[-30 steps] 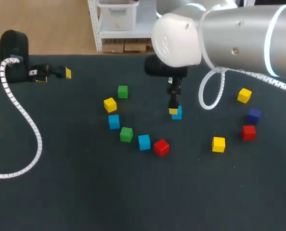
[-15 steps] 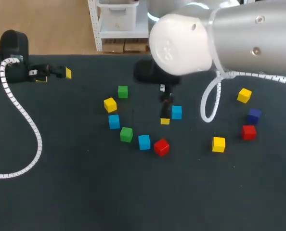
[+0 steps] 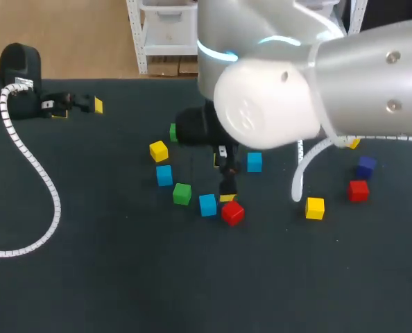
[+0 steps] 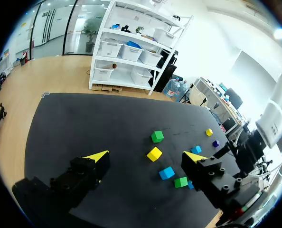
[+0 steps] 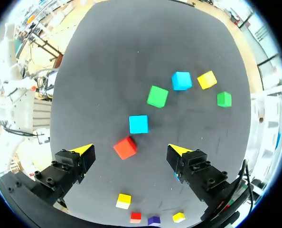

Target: Place the blue cubes, place green cubes on the blue cubes, place the yellow cubes on the green cubes, then place the red cubes on the yellow cubes, and place purple cube on the red cubes.

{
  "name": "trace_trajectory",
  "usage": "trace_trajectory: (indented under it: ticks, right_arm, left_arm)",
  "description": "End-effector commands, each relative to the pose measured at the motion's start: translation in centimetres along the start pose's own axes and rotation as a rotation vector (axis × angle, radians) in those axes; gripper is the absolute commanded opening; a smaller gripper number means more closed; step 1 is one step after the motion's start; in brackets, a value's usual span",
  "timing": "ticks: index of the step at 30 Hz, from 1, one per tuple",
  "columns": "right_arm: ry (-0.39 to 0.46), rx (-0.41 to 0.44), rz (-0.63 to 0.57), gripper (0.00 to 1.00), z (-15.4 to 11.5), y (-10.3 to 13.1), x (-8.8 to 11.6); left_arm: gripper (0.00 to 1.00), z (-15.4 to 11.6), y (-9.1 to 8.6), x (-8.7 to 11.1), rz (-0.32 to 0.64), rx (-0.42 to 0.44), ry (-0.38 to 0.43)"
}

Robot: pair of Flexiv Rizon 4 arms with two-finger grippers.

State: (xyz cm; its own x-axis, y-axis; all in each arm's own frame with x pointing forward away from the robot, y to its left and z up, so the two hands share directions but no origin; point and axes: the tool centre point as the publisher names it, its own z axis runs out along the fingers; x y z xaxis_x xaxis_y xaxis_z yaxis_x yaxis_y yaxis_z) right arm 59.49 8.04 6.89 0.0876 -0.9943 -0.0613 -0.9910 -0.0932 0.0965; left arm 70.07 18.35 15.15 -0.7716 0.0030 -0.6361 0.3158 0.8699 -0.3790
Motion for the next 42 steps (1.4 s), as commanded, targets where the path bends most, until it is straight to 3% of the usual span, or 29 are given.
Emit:
trace_trajectory:
  ticks: [1,13,42]
  right_arm:
    - [0.006,0.058,-0.024,1.00,0.3,0.7,-0.7]
    - [0.013,0.026,-0.038,1.00,1.9,1.4,-2.5]
    - [0.029,-0.032,-0.043,1.00,7.4,-1.1,-2.5]
  left_arm:
    - [1.00,0.0,0.1,0.1,0.001,0.005,-0.006]
    - [1.00,0.0,0.1,0.1,0.001,0.005,-0.006]
    - [1.00,0.0,0.1,0.1,0.001,0.005,-0.006]
